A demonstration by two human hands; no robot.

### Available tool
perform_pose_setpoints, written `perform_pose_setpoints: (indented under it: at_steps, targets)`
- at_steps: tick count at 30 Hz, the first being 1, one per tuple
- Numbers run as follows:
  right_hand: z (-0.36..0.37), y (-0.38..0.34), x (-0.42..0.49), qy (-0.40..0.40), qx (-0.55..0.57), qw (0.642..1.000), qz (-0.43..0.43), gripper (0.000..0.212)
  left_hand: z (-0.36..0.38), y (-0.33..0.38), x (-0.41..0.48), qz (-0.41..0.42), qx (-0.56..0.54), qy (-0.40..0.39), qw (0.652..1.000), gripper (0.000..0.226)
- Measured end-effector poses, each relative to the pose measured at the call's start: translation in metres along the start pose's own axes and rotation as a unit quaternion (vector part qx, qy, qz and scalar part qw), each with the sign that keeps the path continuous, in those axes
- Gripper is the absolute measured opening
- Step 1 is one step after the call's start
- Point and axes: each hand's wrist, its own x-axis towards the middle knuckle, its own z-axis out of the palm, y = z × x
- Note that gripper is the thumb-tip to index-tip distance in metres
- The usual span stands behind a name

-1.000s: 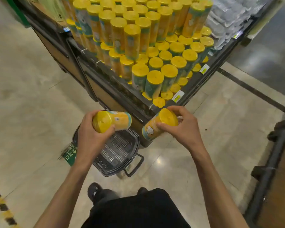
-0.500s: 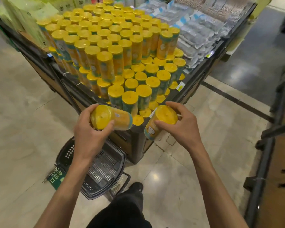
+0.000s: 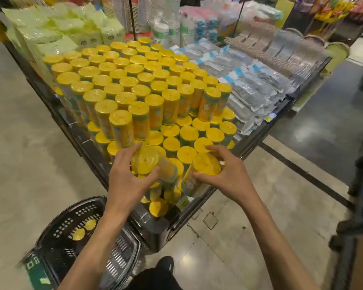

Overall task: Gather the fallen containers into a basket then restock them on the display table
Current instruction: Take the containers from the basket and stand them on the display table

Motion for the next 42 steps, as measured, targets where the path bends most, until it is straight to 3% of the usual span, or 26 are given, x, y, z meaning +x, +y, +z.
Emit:
perform_pose_setpoints:
  at_steps: [10,20,26,31,42]
  targets:
    - [-0.037,0.026,0.138,-0.081,-0.046,0.993,-0.076,0.079,0.059,0.007,0.078,0.01,0.112,-0.062,0.992,0.068]
    - [-0.048,0.063,0.27,-0.189,-0.062,0.961,-0.195,0.082,0.131,0.023,0.148,-0.037,0.167,0.028,0.985,0.072]
    - [-0.044,0.071,0.317,-0.252,-0.084,0.926,-0.269,0.098,0.165,0.032,0.171,-0.05,0.245,0.064,0.966,0.076]
    - [-0.038,0.077,0.341,-0.266,-0.119,0.902,-0.318,0.103,0.185,0.044,0.186,-0.075,0.259,0.068,0.961,0.077]
    - [-0.03,0.093,0.358,-0.242,-0.133,0.899,-0.34,0.097,0.213,0.042,0.199,-0.153,0.256,0.088,0.95,0.074]
